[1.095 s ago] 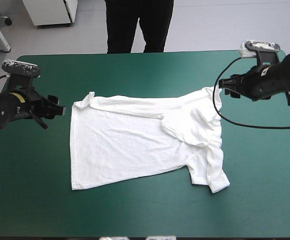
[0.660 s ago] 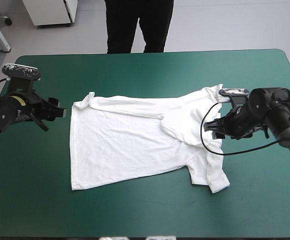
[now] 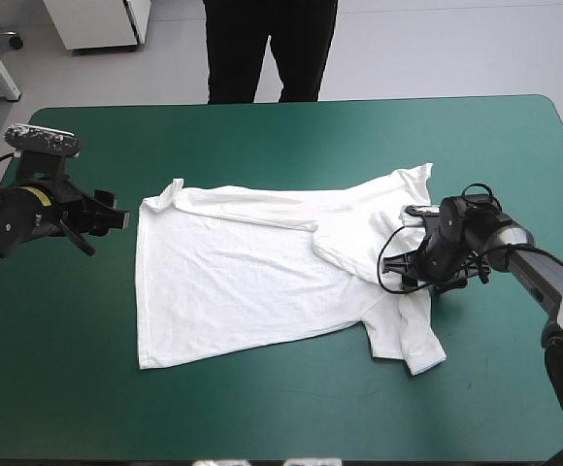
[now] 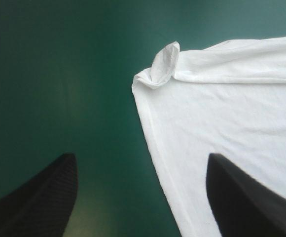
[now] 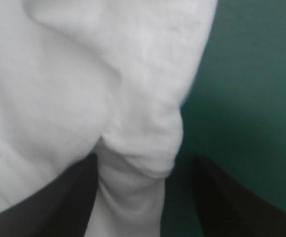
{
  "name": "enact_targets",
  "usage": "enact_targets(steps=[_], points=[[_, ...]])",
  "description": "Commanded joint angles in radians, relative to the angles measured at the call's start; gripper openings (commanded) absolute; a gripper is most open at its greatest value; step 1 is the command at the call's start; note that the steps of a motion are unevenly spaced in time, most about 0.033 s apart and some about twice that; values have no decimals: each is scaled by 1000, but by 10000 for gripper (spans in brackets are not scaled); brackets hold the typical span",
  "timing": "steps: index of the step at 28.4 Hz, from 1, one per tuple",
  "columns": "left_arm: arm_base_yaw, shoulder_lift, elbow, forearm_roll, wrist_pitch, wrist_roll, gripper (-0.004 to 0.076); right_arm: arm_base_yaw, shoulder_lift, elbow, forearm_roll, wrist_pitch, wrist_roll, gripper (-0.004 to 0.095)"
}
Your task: Fold the cloth
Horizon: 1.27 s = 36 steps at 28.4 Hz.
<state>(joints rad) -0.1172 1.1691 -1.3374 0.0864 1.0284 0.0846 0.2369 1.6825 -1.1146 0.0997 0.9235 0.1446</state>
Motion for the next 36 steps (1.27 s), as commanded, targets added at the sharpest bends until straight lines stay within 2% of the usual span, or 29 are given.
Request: enact_targets(steps=[1, 3, 5, 7, 10, 14, 19, 26, 31, 36], points=[[-1, -23, -26, -4, -60, -12, 528, 3, -1, -17, 98, -12, -45, 462], [-1, -21, -26, -4, -60, -12, 528, 3, -1, -17, 122, -12, -45, 264], [-1, -21, -26, -4, -60, -12, 528, 3, -9, -17, 118, -9, -45, -2], [-1, -21, -26, -4, -60, -12, 528, 3, -40, -17, 71, -2, -36, -19], [-1, -21, -26, -4, -60, -12, 528, -10, -91, -17, -109, 30, 62, -17], [-1, -21, -26, -4, -60, -12, 528, -82, -146, -17, -246, 40, 121, -18], [-1, -21, -26, -4, -61, -12, 528, -229, -157, -39, -273, -6, 118, -17], [-1, -19, -26, -2, -69, -8, 527, -419, -76, -175, -305, -173, 131, -17], [-1, -9, -26, 8, -76, -8, 527, -490, 58, -401, -324, -173, 132, -17], [-1, 15, -26, 8, -94, -8, 528, -501, 214, -657, -320, -147, 121, -17]])
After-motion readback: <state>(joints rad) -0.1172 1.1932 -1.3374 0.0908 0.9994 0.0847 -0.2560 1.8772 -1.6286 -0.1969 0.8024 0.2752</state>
